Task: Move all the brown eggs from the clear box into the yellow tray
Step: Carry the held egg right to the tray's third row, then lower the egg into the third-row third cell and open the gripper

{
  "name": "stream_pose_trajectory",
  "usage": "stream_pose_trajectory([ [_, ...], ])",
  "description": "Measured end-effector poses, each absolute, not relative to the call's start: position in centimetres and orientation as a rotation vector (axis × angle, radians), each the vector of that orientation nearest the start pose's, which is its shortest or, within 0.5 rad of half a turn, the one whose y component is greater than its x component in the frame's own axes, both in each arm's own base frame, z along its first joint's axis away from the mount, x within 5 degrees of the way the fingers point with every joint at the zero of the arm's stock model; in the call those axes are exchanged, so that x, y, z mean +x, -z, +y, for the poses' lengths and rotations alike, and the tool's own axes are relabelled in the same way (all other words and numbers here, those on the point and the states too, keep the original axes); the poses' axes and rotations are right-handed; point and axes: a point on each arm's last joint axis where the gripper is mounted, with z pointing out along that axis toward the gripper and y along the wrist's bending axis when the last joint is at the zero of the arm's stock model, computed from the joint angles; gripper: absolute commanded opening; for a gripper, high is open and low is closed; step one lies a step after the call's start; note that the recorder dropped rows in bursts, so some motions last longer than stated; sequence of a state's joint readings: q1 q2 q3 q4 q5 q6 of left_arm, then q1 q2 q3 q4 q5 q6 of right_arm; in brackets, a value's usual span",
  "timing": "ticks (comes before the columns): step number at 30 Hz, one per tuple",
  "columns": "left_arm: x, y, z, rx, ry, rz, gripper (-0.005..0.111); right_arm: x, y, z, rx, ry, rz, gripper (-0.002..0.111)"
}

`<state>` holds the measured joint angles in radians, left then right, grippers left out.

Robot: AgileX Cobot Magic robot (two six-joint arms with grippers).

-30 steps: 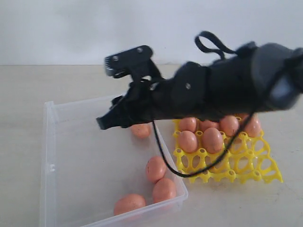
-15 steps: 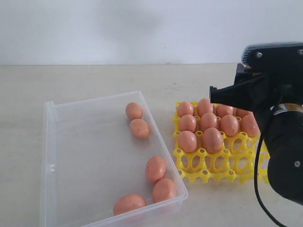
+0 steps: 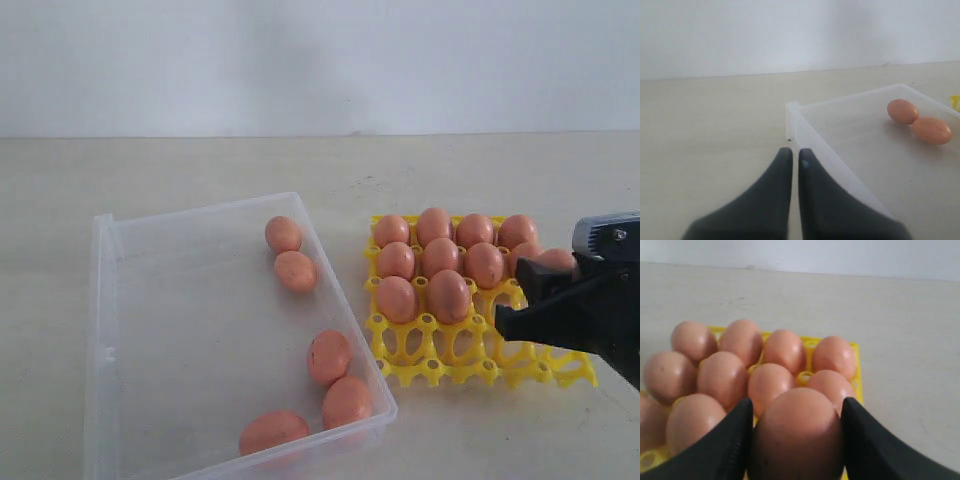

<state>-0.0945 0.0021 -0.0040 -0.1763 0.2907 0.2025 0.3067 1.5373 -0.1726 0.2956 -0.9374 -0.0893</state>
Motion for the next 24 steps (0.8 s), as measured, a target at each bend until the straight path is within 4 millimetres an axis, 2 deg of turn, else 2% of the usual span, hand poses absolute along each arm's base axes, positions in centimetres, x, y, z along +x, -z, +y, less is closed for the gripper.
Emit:
stream_pose_trajectory([
  [4,5.4,-18.9,-1.0,0.149,0.089,1.762,0.004,21.0,-13.6,3.6,-0.254,-0.135,2.012,0.0],
  [9,5.4,-18.9,-1.0,0.149,0.089,1.762,0.004,22.8,-13.8,3.2,-0.385,-0.166,2.008,0.0],
  [13,5.4,-18.9,-1.0,0.149,0.089,1.762,0.004,24.1,-13.1,3.7,-0.495,-0.185,2.017,0.0],
  [24,5.4,-18.9,-1.0,0.149,0.089,1.762,0.004,24.7,-12.5,3.8,-0.508,-0.202,2.037,0.0],
])
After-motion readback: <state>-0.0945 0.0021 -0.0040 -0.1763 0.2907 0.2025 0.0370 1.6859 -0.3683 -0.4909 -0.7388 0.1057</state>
